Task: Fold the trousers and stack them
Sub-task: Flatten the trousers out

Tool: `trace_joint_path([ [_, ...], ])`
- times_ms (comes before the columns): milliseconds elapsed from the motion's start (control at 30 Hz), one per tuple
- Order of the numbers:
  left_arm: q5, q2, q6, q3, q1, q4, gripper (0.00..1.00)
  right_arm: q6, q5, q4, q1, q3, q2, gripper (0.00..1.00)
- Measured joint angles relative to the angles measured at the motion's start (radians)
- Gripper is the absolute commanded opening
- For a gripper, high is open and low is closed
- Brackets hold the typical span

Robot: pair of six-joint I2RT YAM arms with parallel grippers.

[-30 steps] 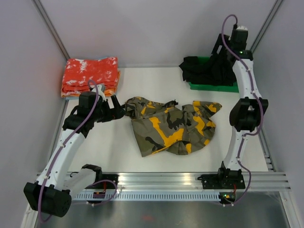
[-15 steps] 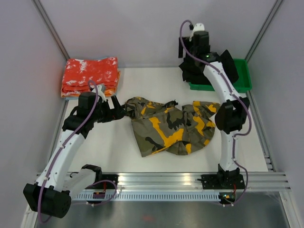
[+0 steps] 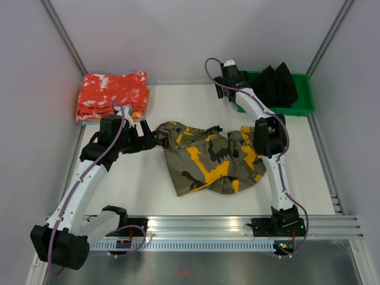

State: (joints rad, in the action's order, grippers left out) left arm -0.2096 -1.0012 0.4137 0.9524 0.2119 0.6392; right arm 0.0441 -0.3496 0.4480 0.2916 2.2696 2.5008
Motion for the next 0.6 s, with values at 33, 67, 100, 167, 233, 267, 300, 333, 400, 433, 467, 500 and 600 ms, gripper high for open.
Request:
trace_joint_path([
  [33,0.000,-0.006,0.000,0.000,0.000,0.000,1.00,0.008,-0.023,-0.007,0.006,0.000,0.000,0.97],
  [67,0.000,-0.011,0.000,0.000,0.000,0.000,1.00,0.015,-0.043,-0.012,0.010,0.000,0.000,0.86],
  [100,0.000,-0.014,0.000,0.000,0.000,0.000,1.00,0.024,-0.062,-0.016,0.013,0.000,0.000,0.76],
  [167,0.000,-0.017,0.000,0.000,0.000,0.000,1.00,0.037,-0.099,-0.026,0.013,0.000,0.000,0.40],
  [233,0.000,-0.017,0.000,-0.002,0.000,-0.002,1.00,0.037,-0.121,-0.032,0.008,0.000,0.001,0.37],
  [267,0.000,-0.017,0.000,-0.004,0.000,-0.004,1.00,0.035,-0.127,-0.033,0.006,0.000,0.001,0.34],
  [300,0.000,-0.018,0.000,-0.008,0.000,-0.008,1.00,0.035,-0.130,-0.033,0.004,0.003,0.002,0.29],
  [333,0.000,-0.018,0.000,-0.011,0.000,-0.009,1.00,0.038,-0.134,-0.033,0.002,0.005,0.003,0.23],
  [400,-0.001,-0.022,0.000,-0.016,0.000,-0.011,1.00,0.043,-0.140,-0.032,-0.003,0.010,0.003,0.00],
  [433,-0.001,-0.025,0.000,-0.017,0.000,-0.012,1.00,0.042,-0.142,-0.031,-0.007,0.012,0.003,0.00],
  [467,-0.002,-0.027,0.000,-0.017,0.000,-0.013,1.00,0.037,-0.143,-0.029,-0.008,0.016,0.003,0.00],
  [500,-0.002,-0.029,0.000,-0.017,0.000,-0.013,1.00,0.035,-0.143,-0.028,-0.012,0.019,0.003,0.00],
  [600,-0.002,-0.031,0.000,-0.017,0.000,-0.014,1.00,0.028,-0.137,-0.021,-0.024,0.035,0.002,0.00],
])
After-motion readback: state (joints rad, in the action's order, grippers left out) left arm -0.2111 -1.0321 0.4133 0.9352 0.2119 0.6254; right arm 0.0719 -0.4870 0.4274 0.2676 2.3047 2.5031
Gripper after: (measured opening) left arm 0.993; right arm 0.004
